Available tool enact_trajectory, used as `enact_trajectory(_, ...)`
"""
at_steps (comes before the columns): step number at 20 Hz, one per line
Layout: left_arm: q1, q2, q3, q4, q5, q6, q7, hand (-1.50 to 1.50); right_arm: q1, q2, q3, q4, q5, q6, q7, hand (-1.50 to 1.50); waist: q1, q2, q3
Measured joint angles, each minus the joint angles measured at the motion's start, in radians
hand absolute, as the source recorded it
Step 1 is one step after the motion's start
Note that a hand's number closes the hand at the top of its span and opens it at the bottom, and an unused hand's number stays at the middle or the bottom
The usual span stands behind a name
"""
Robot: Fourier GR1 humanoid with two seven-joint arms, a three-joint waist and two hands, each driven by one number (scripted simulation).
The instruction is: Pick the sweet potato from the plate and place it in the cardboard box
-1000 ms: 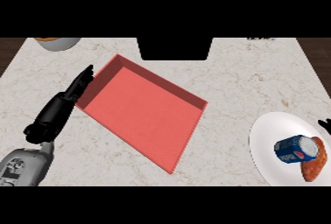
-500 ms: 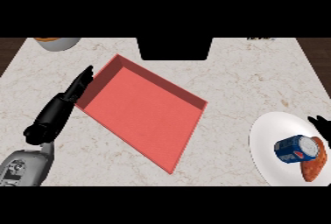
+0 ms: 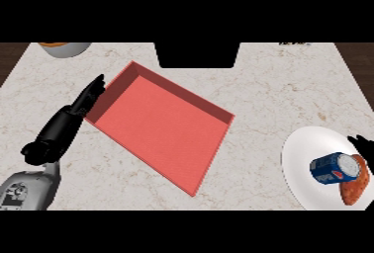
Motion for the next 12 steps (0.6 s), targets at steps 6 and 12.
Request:
enact_trajectory(6,-0.012,-0.008,0.038,0.012,-0.02,-0.033,-0.005,0.0,-0.037,0.053,-0.014,0.073,0.049,0.004,-0.057,-1.5,0.0,0.0,0.0)
enact_trajectory(12,0.001,-0.028,0.055,-0.009,-0.04,-0.045,0.008,0.0,-0.028,0.087,-0.027,0.147,0.132,-0.04,-0.089,-1.5,0.0,0.0,0.0)
